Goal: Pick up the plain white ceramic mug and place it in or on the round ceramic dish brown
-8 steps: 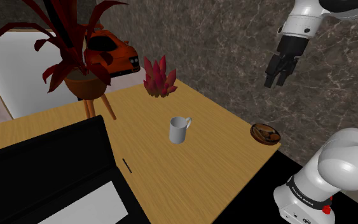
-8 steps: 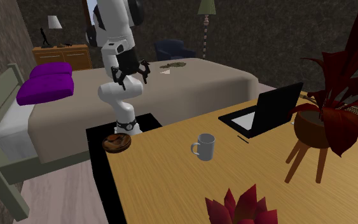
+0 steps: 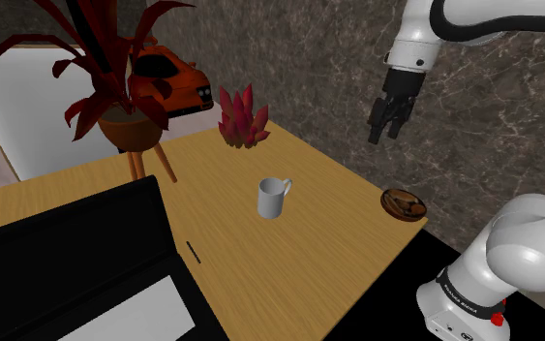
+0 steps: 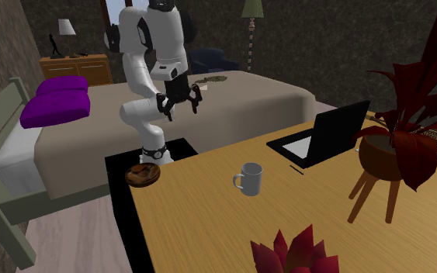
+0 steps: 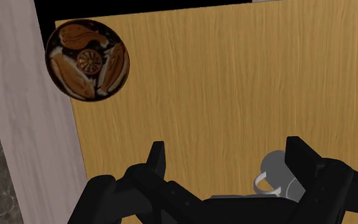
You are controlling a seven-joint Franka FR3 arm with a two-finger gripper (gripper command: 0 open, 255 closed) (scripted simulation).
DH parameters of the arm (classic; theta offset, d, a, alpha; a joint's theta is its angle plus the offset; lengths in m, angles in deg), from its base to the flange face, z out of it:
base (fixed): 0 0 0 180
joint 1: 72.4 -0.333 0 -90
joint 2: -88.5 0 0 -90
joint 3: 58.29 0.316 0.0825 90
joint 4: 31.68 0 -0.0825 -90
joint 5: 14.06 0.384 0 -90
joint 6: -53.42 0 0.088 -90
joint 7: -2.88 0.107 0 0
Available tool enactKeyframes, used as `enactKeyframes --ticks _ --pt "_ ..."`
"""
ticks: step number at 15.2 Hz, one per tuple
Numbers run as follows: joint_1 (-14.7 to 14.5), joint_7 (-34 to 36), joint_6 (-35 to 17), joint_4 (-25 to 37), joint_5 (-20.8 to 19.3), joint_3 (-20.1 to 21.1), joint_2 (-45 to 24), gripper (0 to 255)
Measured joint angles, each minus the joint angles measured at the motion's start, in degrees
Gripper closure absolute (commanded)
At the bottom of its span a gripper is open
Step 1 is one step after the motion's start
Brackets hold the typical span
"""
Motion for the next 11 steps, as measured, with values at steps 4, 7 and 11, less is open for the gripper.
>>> enactKeyframes --ticks 4,7,11 --pt "-1.8 1.4 -5.2 1.5 0.6 3.6 -7.0 0" --pt "-3.1 2.6 -8.5 3.3 0.4 6.2 -12.3 0" --pt "-4.4 4.3 -12.6 6.9 -0.6 9.3 -20.5 0"
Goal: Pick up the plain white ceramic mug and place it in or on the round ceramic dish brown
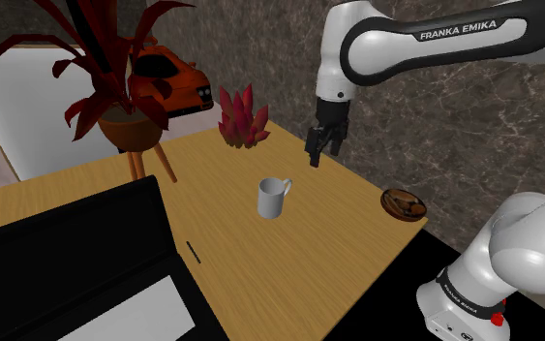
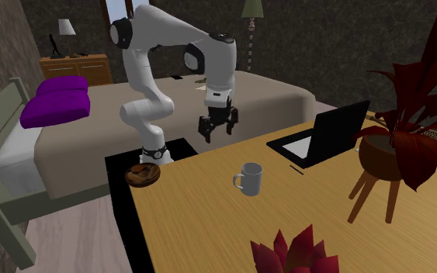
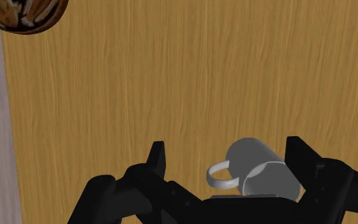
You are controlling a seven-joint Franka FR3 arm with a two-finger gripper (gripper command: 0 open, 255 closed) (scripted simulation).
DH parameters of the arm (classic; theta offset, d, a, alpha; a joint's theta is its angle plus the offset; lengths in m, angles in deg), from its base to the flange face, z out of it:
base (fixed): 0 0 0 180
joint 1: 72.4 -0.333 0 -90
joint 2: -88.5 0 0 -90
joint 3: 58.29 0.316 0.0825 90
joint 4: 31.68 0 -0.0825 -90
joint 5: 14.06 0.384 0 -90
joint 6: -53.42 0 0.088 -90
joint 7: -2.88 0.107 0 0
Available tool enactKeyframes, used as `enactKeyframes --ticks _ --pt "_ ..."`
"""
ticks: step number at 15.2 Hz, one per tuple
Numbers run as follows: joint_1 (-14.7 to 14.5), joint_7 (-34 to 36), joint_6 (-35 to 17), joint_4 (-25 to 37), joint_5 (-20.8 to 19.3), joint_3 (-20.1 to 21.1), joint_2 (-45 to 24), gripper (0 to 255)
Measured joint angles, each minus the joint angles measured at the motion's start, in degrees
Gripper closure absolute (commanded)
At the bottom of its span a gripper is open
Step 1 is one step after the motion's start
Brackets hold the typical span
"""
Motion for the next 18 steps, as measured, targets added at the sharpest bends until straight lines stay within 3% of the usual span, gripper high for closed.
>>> enactKeyframes --ticks 7,13,18 --pt "-2.6 3.8 -5.0 7.9 -4.2 4.6 -14.4 0" --pt "-5.9 7.6 -6.4 17.9 -9.7 6.9 -27.6 0" --pt "-6.6 8.3 -8.7 17.9 -11.0 7.1 -30.4 0"
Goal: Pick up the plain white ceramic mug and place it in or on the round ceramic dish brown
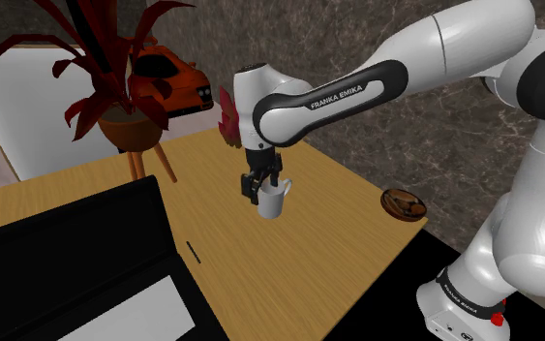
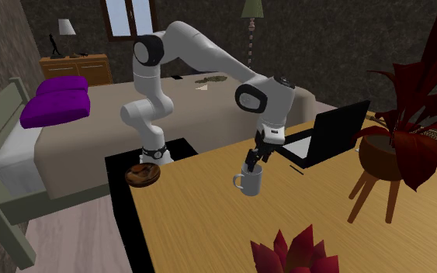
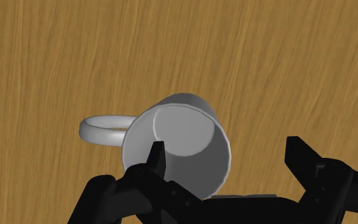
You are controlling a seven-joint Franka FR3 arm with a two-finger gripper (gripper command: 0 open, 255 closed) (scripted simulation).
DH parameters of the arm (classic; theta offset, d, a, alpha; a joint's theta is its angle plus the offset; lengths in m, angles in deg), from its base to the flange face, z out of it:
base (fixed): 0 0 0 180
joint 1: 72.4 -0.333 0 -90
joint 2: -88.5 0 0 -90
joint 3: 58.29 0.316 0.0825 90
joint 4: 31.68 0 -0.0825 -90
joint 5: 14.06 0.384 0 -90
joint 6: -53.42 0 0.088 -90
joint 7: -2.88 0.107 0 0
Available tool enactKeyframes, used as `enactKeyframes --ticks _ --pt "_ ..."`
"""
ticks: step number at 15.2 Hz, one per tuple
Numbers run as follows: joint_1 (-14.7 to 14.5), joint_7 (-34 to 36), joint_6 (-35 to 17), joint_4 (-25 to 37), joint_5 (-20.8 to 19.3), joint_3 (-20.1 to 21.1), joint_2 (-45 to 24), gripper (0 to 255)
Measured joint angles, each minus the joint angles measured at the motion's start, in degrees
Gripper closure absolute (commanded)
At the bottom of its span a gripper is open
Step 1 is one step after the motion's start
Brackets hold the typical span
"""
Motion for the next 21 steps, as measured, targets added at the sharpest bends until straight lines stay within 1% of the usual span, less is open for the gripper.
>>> enactKeyframes --ticks 5,10,11,21 --pt "-0.1 0.3 -3.1 -2.2 -0.4 -0.1 -0.9 0" --pt "-0.1 0.3 -3.3 -2.4 -0.4 -0.1 -1.0 0" --pt "-0.1 0.3 -3.3 -2.4 -0.4 -0.1 -1.0 255" --pt "-0.1 0.3 -3.4 -2.4 -0.4 -0.1 -1.0 255"
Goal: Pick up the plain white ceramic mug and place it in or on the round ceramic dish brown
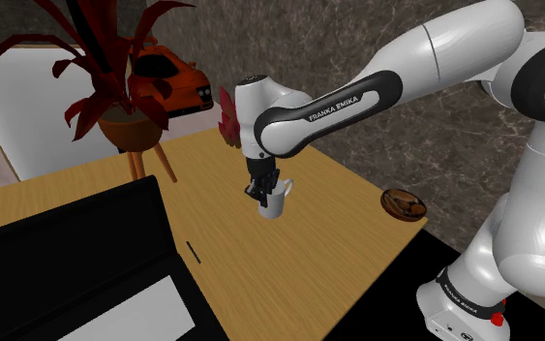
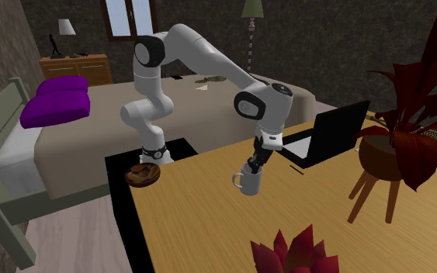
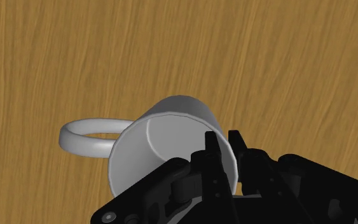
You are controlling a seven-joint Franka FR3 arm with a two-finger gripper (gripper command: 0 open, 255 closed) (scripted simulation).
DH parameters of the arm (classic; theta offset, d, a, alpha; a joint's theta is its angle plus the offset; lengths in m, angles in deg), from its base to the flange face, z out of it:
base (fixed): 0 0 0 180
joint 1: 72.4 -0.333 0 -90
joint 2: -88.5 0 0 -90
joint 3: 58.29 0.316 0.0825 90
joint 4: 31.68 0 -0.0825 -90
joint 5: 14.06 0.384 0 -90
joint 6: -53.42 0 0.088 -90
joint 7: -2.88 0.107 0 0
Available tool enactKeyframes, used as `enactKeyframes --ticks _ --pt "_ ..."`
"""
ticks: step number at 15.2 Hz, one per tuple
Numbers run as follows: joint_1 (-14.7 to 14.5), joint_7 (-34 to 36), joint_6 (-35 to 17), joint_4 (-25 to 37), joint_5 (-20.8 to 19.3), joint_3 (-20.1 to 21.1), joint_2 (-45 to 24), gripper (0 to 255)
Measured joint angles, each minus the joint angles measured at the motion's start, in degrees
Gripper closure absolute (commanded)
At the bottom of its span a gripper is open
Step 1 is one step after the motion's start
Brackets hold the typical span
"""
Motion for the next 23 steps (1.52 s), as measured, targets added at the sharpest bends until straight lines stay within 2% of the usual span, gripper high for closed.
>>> enactKeyframes --ticks 23 --pt "0.4 -1.1 15.3 10.1 1.9 0.4 5.5 255"
